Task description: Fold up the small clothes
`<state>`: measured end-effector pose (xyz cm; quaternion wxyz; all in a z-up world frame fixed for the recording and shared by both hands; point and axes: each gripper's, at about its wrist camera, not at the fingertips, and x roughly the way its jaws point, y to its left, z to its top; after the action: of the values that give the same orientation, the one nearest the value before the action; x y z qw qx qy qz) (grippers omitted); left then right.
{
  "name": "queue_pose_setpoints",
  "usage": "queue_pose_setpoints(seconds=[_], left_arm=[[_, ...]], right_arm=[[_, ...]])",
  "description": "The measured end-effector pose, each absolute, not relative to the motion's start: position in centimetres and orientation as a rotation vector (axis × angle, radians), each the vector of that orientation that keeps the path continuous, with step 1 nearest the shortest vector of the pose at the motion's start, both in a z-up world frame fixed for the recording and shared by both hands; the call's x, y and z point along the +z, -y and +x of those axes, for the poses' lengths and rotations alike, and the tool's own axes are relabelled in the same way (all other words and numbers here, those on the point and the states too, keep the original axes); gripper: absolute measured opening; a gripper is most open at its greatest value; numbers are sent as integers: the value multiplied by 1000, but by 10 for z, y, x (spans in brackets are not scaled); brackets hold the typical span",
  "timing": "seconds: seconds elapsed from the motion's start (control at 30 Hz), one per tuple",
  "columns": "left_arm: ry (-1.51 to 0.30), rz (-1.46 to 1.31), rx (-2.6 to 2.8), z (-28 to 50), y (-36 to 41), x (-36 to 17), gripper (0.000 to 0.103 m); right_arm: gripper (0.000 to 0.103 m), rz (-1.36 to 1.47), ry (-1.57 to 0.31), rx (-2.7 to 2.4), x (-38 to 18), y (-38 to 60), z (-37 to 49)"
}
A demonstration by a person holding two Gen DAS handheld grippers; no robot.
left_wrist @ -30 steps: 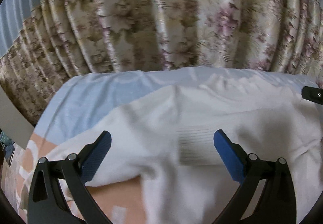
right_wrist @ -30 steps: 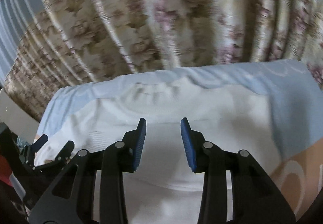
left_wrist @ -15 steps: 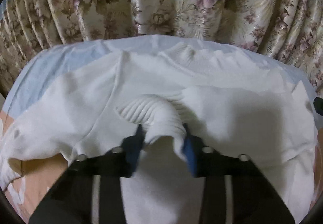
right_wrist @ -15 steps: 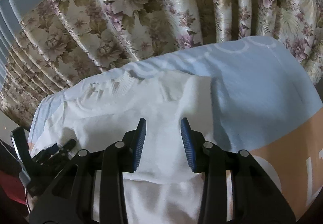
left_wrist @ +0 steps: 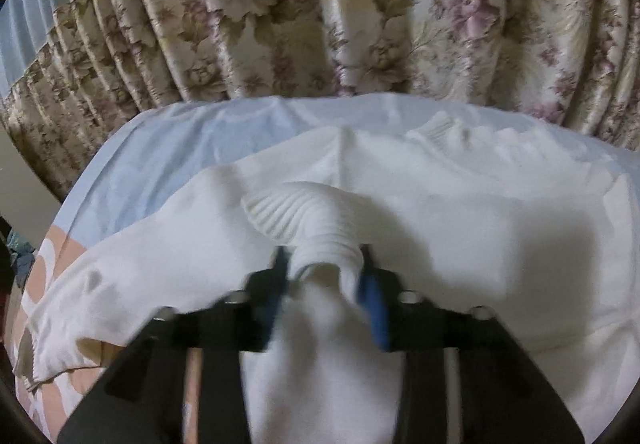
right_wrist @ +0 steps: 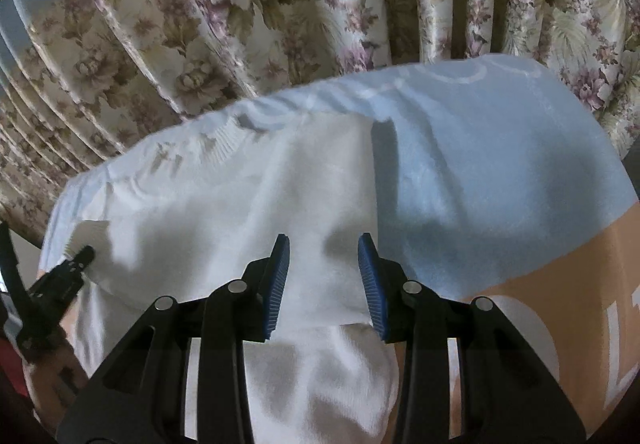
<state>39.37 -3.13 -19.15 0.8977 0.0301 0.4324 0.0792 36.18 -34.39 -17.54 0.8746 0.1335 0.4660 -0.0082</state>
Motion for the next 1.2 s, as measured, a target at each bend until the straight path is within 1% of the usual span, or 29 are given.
queue_pose_setpoints(seconds=[0.07, 0.1, 0.17, 0.23, 0.27, 0.43, 0.5, 0.63, 0.8, 0.83, 0.87, 0.9, 1.03, 1.2], left_arm=[[-889, 51, 189, 392, 23, -195, 59], [-889, 51, 197, 391, 20, -196, 61], [-882, 69, 210, 391, 18, -198, 63], [-871, 90, 229, 390, 15, -198, 64], [-868, 92, 238, 390, 12, -198, 64], [-857, 76, 223, 384, 6, -191, 64], [-832, 77, 215, 375, 4, -183, 66], [-771, 93, 228, 354, -5, -166, 80], [-723, 38, 191, 321, -29, -142, 87], [-718, 30, 184, 314, -34, -138, 94], [-703, 20, 172, 304, -40, -132, 99], [-688, 11, 173, 294, -46, -126, 100], [-672, 11, 177, 265, -62, -111, 101], [-670, -5, 172, 226, -84, -105, 101]], right_arm=[[37, 258, -1003, -44, -185, 343, 365], [37, 240, -1021, -67, -191, 343, 366], [37, 223, -1039, -95, -199, 344, 366], [48, 211, -1042, -118, -204, 348, 364], [49, 204, -1042, -126, -204, 348, 364], [49, 203, -1014, -108, -195, 344, 358], [49, 199, -987, -94, -187, 340, 355], [50, 194, -944, -68, -169, 327, 345], [52, 206, -892, -31, -147, 307, 322], [54, 209, -882, -22, -143, 303, 316], [56, 210, -873, -16, -138, 299, 309], [59, 209, -862, -11, -134, 294, 301], [67, 206, -826, 5, -118, 274, 268], [71, 204, -809, 29, -111, 249, 227]])
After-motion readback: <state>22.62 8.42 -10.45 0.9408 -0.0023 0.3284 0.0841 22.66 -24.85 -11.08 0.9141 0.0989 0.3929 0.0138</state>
